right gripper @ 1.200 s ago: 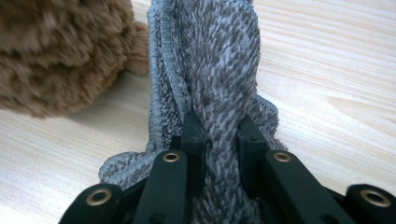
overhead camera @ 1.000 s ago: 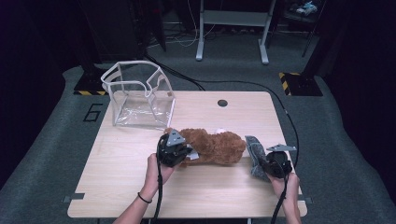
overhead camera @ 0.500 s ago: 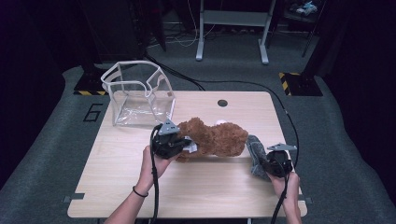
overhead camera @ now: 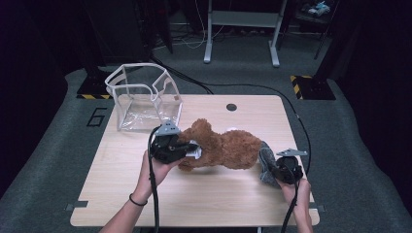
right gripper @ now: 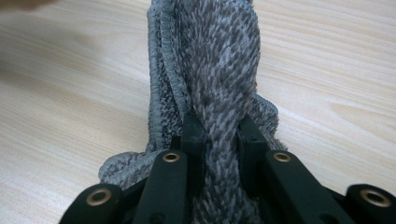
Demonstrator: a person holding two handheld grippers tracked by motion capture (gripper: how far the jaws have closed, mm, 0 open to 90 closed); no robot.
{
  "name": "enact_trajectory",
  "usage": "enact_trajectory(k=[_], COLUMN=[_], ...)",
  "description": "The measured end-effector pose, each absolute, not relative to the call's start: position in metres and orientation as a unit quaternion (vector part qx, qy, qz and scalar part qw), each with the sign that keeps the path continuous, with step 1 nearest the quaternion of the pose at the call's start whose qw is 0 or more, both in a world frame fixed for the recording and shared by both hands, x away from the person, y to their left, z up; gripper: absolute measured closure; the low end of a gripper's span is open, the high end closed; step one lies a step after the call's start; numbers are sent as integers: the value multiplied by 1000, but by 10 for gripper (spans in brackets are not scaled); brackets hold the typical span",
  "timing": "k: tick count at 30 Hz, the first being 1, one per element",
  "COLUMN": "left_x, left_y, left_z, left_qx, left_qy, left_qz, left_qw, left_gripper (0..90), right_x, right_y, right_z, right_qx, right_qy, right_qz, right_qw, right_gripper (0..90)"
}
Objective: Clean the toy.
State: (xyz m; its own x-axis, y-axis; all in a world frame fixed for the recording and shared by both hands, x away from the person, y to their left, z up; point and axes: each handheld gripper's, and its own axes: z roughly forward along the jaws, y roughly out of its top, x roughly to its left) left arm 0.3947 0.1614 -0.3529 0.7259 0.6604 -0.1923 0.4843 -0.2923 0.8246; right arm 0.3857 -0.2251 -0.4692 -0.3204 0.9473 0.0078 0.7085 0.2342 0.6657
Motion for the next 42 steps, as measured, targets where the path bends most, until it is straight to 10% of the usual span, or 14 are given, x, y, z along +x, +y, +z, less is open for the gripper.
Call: enact_trajectory(k=[18, 23, 42], left_x=[461, 464, 472], left_y=[140, 135, 133], left_z=[-418, -418, -411], left_qx=[823, 832, 830], left_qy=[392, 381, 386], left_qz=[133, 152, 101], left_qw=[388, 373, 390], left_gripper=[779, 898, 900], right_x=[385, 380, 399], right_y=[-224, -213, -36], right_z=[-472, -463, -461], right_qx=[540, 517, 323], right_qy=[762, 763, 839], right_qz=[296, 322, 379], right_qw=[200, 218, 218], right_gripper=[771, 773, 772])
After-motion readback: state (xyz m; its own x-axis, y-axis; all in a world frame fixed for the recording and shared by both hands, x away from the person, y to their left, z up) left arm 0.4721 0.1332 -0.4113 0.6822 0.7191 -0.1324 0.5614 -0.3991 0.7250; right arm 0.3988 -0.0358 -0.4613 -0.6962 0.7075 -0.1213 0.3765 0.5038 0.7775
